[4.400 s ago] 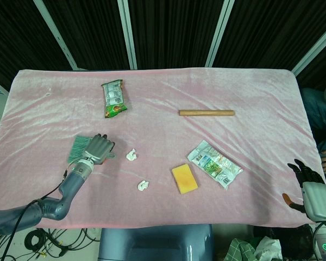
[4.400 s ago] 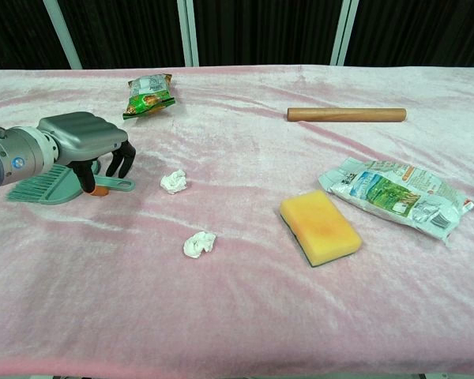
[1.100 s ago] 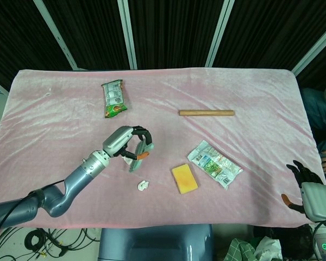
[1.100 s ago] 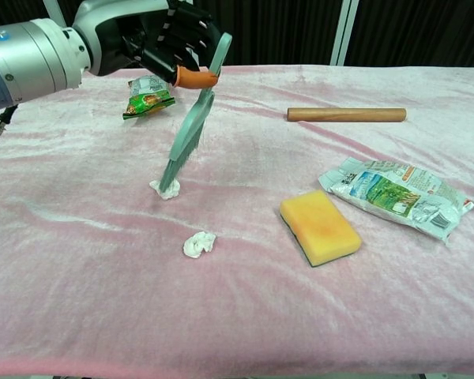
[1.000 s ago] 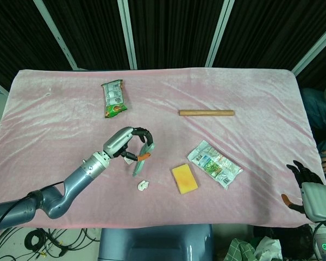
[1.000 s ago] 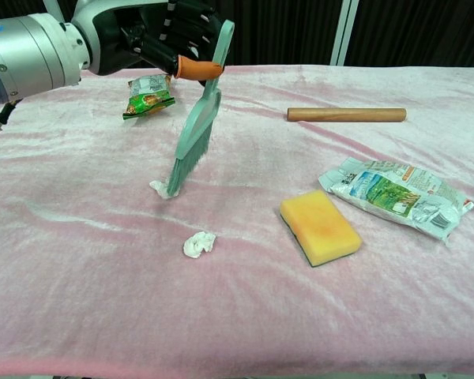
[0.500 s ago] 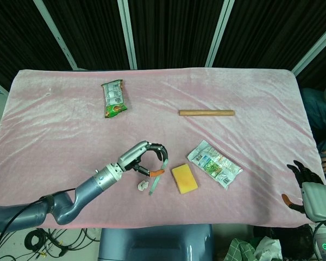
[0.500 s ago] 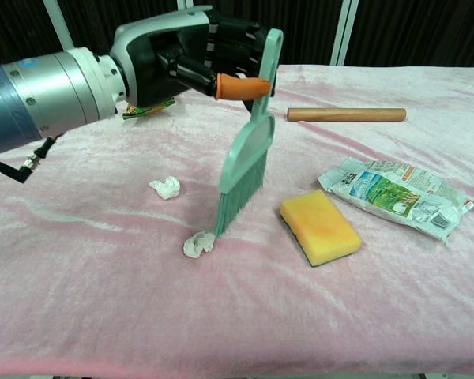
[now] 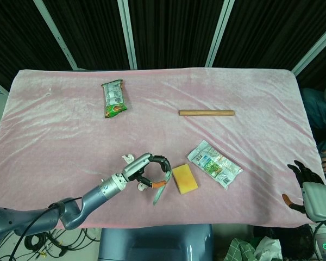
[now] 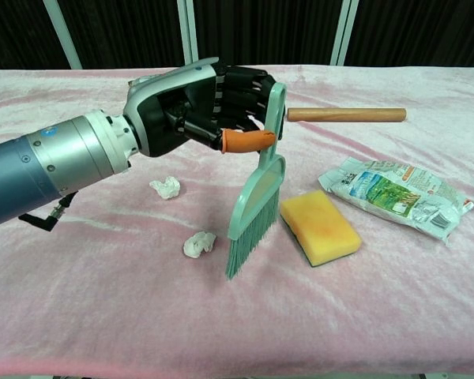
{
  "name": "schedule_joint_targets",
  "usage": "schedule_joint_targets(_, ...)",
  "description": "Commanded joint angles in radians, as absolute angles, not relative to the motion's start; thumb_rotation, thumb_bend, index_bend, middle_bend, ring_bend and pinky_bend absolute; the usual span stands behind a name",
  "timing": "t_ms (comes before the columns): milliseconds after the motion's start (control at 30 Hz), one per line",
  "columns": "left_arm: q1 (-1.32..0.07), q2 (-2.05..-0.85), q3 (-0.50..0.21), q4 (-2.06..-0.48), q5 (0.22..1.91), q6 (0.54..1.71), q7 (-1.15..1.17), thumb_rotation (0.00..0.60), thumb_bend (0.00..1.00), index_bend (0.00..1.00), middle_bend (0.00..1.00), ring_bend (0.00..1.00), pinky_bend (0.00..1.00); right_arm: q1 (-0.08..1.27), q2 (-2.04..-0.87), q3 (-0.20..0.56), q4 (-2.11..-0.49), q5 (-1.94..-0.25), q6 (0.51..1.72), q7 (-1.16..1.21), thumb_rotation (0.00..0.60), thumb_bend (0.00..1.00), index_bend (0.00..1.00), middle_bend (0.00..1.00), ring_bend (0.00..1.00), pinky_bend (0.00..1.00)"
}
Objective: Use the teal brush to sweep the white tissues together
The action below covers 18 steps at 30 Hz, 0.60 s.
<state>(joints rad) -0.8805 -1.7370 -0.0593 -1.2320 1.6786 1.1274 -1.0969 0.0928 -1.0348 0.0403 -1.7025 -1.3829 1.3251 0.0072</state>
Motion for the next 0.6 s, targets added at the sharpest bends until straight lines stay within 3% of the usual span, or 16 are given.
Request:
schedule_joint_targets(33,-0.853,-1.775,-0.033,-1.171,1.7,1.182,-1.075,0.6,0.44,0.72,0.71,0.38,0.45,0.093,-1.035,0.04,-1.703,-1.383,1.324,0.006,0.6,0.2,0.16,0.07,0.14,0.19)
schedule_joint_targets(367,-0.811,-1.875,0.025,-0.994,1.746,1.282,-1.087,0.6,0.44,0.72,0.71,0.38,0.45,0.093,-1.033,0.04,-1.706,-1.38,1.322,0.013,0.6,0.2,0.16,0.07,0.14,0.19)
schedule_joint_targets(600,-0.795,-1.88,0.072,-0.927,1.762,1.304,-1.197,0.6,0.44,0.72,0.71,0.39,0.46,0.093,-1.03,0.04,-1.706,-1.378,1.32,0.021,0.6,0.2,0.16,0.07,0.14,0.2)
